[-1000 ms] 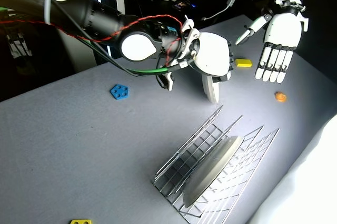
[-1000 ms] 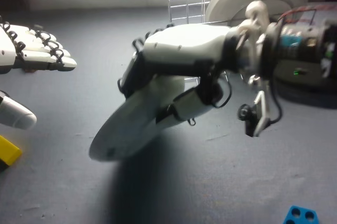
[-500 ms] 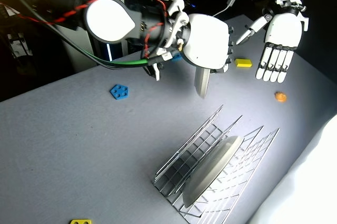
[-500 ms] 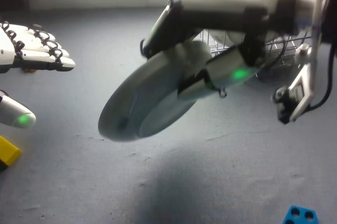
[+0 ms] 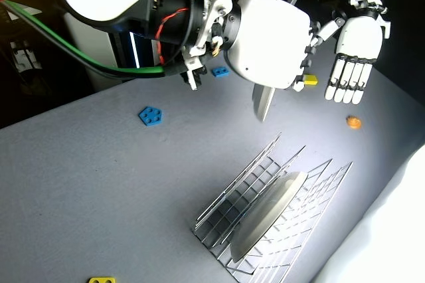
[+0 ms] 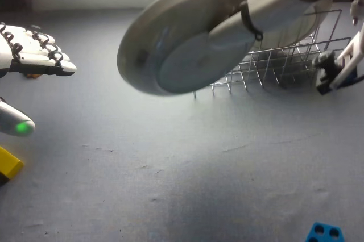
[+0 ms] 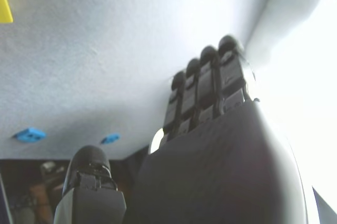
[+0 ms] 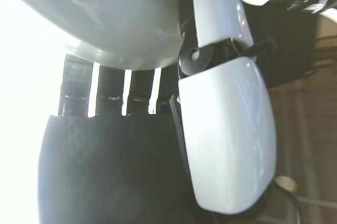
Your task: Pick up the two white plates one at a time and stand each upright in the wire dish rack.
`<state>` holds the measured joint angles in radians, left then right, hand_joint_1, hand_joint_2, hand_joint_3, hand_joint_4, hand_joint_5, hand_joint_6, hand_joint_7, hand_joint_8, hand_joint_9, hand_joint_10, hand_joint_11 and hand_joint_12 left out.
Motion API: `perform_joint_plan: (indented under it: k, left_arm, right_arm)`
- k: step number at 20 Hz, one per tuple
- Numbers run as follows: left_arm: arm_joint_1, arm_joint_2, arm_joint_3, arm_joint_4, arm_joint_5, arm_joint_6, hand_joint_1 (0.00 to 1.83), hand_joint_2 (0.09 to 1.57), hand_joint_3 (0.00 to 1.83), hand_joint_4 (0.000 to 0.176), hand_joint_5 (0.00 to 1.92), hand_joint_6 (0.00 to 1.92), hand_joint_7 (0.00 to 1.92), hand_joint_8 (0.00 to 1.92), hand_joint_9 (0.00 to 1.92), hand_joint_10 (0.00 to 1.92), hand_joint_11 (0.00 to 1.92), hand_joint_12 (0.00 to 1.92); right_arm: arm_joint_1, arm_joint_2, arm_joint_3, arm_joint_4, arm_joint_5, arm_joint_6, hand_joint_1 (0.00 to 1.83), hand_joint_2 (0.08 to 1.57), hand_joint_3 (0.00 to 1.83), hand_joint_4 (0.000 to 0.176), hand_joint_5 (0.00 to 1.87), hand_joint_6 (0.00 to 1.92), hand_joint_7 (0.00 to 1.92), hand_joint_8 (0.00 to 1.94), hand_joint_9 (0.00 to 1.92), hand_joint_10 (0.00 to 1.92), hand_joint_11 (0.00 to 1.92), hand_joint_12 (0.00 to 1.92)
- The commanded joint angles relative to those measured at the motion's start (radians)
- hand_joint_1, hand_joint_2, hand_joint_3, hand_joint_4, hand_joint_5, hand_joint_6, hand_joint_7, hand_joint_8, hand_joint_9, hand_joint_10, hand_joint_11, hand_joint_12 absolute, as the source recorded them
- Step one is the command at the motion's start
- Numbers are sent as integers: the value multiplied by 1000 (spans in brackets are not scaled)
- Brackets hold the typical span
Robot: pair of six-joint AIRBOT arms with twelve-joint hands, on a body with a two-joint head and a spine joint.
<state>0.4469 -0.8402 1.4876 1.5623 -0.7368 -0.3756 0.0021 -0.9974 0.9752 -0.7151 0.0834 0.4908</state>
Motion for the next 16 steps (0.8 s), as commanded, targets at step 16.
perform_joint_plan:
  k: [16]
  left_arm:
    - [-8, 4, 10, -52, 3, -3, 0, 1055, 0, 0, 43, 1, 42, 3, 32, 5, 15, 12]
  right_arm:
    - [51, 14, 143, 74, 117, 42, 1379, 1095, 1, 0, 964, 1016, 1067, 796, 910, 1153, 726, 1264]
